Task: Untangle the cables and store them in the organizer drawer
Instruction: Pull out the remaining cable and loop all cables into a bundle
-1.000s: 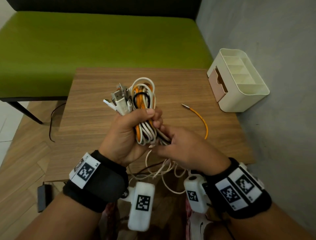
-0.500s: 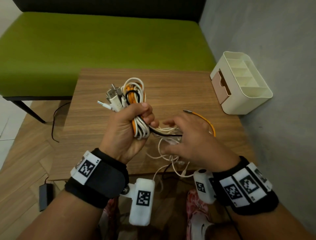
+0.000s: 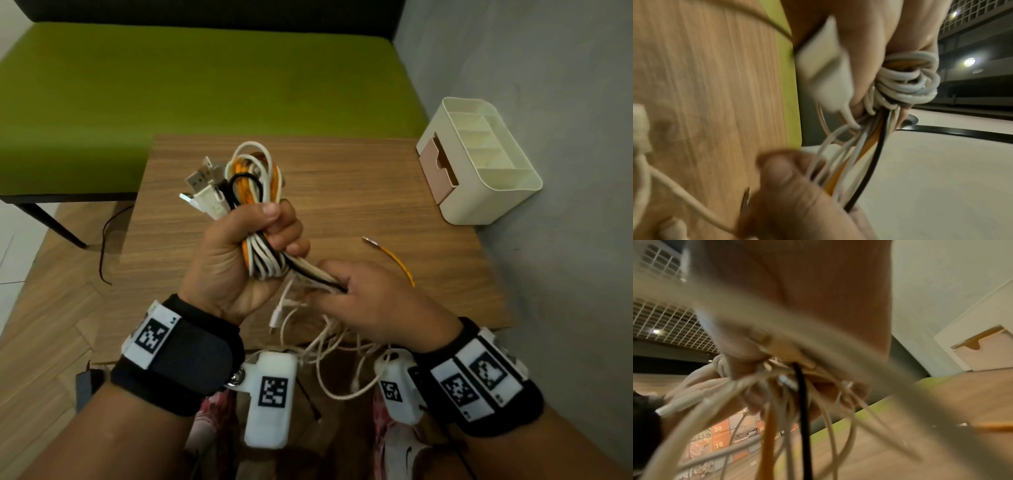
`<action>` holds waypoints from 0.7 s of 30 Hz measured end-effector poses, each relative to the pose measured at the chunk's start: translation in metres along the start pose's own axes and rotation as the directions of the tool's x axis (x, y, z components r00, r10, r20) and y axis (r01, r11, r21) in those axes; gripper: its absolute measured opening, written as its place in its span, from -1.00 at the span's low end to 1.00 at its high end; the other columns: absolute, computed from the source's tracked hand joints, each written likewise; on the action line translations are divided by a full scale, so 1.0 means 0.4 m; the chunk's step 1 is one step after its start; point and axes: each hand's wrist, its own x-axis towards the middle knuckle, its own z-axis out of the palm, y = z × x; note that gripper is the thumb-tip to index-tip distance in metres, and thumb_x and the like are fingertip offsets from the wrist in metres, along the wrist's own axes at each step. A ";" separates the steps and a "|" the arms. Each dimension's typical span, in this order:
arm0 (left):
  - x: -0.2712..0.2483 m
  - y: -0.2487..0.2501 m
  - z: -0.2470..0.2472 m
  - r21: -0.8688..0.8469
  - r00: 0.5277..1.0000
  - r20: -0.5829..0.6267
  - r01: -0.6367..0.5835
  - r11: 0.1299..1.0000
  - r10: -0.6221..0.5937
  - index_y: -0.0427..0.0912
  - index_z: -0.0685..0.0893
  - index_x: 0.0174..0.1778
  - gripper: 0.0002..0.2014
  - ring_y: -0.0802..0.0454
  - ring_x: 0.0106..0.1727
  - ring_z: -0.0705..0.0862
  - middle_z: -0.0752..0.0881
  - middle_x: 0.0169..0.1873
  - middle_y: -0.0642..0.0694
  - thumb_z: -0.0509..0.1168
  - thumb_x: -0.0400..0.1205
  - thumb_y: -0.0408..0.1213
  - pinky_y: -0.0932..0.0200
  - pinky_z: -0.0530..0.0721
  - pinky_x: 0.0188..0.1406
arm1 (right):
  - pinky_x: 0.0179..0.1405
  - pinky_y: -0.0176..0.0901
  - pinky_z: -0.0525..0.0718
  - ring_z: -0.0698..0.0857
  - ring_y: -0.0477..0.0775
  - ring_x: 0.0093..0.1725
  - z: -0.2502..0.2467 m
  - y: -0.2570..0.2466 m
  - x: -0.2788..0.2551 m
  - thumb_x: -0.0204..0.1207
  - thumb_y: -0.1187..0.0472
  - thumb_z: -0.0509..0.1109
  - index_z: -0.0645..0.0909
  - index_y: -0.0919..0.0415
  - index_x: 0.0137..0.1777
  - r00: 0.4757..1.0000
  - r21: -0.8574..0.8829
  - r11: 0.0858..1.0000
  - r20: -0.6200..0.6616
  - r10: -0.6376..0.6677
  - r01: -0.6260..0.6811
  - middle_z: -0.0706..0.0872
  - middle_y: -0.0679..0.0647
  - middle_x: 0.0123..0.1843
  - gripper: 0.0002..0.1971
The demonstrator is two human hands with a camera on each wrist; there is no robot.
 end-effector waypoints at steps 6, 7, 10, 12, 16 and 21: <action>0.000 0.003 -0.001 -0.067 1.000 -0.003 -0.023 0.997 0.023 -0.17 0.46 -0.11 -0.68 0.21 -0.50 0.48 0.48 -0.49 0.04 0.49 0.38 -0.39 0.27 0.58 -0.37 | -0.20 -0.31 0.64 0.72 -0.25 -0.11 -0.053 0.001 -0.012 0.38 -0.09 0.61 0.64 -0.18 0.05 0.996 0.043 0.996 0.040 0.078 -0.079 0.78 -0.11 -0.07 -0.71; 0.000 0.000 0.000 -0.103 1.000 0.010 -0.016 0.995 0.017 -0.16 0.43 -0.08 -0.66 0.20 -0.50 0.49 0.49 -0.50 0.03 0.47 0.40 -0.40 0.26 0.60 -0.36 | 0.03 -0.37 0.64 0.68 -0.37 0.09 -0.051 -0.006 -0.019 0.31 -0.06 0.66 0.57 -0.27 0.22 0.998 0.155 0.987 0.043 0.040 -0.047 0.75 -0.23 0.10 -0.51; -0.001 -0.020 0.008 -0.178 0.999 0.040 0.016 0.984 -0.009 -0.15 0.40 -0.10 -0.68 0.17 -0.49 0.53 0.52 -0.51 -0.01 0.43 0.44 -0.41 0.25 0.62 -0.35 | 0.53 -0.22 0.41 0.40 -0.35 0.53 -0.026 -0.012 -0.016 0.29 0.08 0.67 0.22 -0.20 0.63 0.991 0.463 0.876 -0.049 -0.123 0.132 0.50 -0.31 0.52 -0.05; -0.002 -0.033 0.016 -0.175 0.999 0.028 0.032 0.984 -0.028 -0.19 0.44 -0.17 -0.75 0.15 -0.49 0.53 0.51 -0.52 -0.03 0.43 0.43 -0.41 0.26 0.62 -0.34 | 0.55 -0.09 0.41 0.41 -0.23 0.57 -0.007 -0.018 -0.006 0.37 0.21 0.63 0.21 -0.11 0.66 0.990 0.581 0.802 -0.053 -0.132 0.138 0.51 -0.23 0.54 -0.09; -0.002 -0.035 0.024 -0.033 0.996 -0.078 0.050 0.998 -0.052 -0.18 0.49 -0.41 -0.82 0.15 -0.48 0.47 0.46 -0.55 0.00 0.33 0.47 -0.41 0.27 0.56 -0.33 | 0.24 -0.08 0.65 0.71 -0.25 0.18 0.016 -0.022 0.007 0.42 0.16 0.62 0.64 -0.26 0.13 0.996 0.464 0.881 -0.068 -0.065 0.089 0.78 -0.29 0.05 -0.62; -0.003 -0.029 0.028 0.077 0.993 -0.120 0.000 0.997 0.010 -0.21 0.45 -0.20 -0.86 0.14 -0.49 0.46 0.45 -0.51 -0.03 0.30 0.44 -0.43 0.23 0.56 -0.38 | 0.08 -0.13 0.70 0.77 -0.19 -0.04 0.012 -0.023 0.006 0.48 0.07 0.55 0.68 -0.19 -0.01 0.998 0.349 0.935 -0.032 -0.054 0.062 0.82 -0.16 -0.09 -0.84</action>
